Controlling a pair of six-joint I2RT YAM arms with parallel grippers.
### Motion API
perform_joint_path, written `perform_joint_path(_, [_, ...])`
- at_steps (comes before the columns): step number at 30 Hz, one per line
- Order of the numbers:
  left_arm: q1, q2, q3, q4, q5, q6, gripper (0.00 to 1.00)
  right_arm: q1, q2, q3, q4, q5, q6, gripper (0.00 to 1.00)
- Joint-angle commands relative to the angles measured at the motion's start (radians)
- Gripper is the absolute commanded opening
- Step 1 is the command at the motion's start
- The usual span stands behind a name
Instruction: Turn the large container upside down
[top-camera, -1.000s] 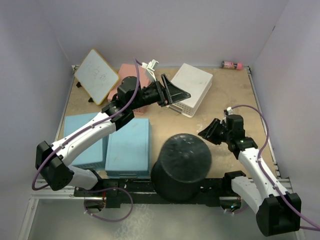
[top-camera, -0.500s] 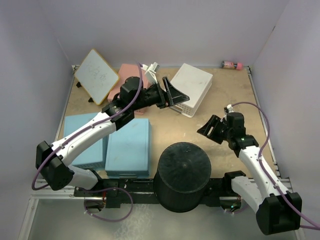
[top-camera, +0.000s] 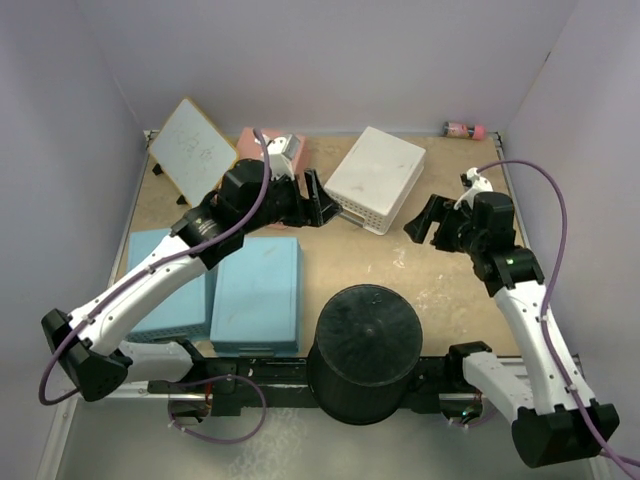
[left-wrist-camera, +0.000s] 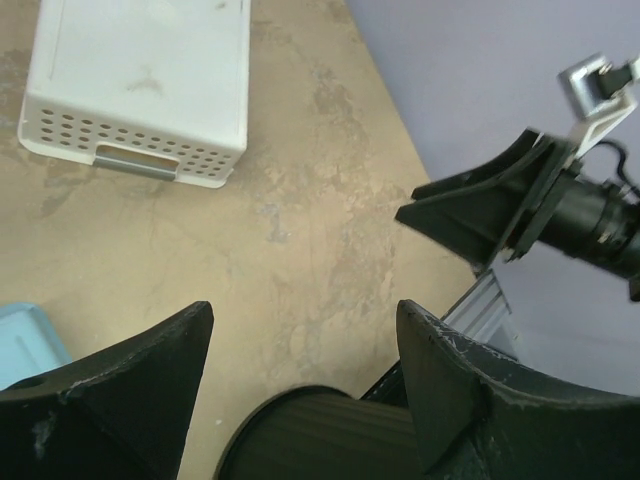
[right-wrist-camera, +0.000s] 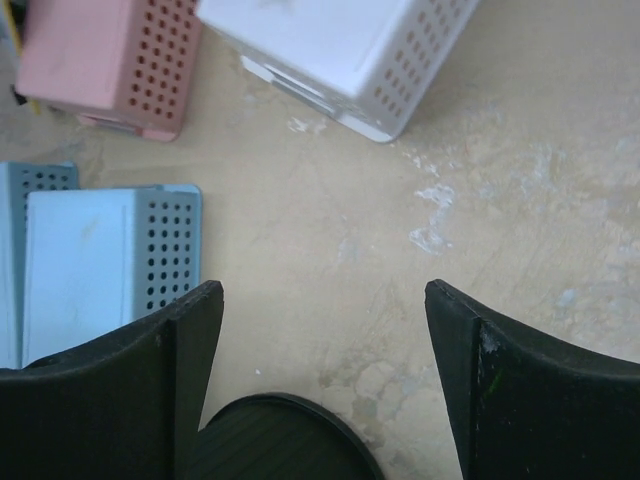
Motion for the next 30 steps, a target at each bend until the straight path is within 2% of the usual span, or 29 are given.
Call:
perform_joint_path(1, [-0.002, -0.094, 0.050, -0.070, 0.070, 0.162, 0.71, 0.001, -0.060, 0.098, -0.020, -0.184, -0.112, 0.84])
perform_joint_path(7, [-0.002, -0.150, 0.051, -0.177, 0.215, 0.256, 0.71, 0.001, -0.130, 0.153, -0.043, -0.481, -0.182, 0.88])
perform_joint_path(11, [-0.002, -0.171, 0.030, -0.214, 0.264, 0.276, 0.71, 0.001, -0.156, 0.149, -0.097, -0.678, -0.223, 0.89])
perform_joint_path(18, [-0.003, -0.183, 0.006, -0.214, 0.302, 0.293, 0.71, 0.002, -0.235, 0.024, 0.070, -1.018, -0.135, 0.96])
perform_joint_path(22, [-0.002, -0.170, 0.009, -0.240, 0.337, 0.313, 0.71, 0.003, -0.228, 0.018, -0.004, -1.000, -0.197, 0.99])
perform_joint_path(30, [-0.002, -0.165, -0.029, -0.203, 0.384, 0.296, 0.71, 0.034, -0.175, 0.005, -0.101, -0.870, -0.280, 0.97])
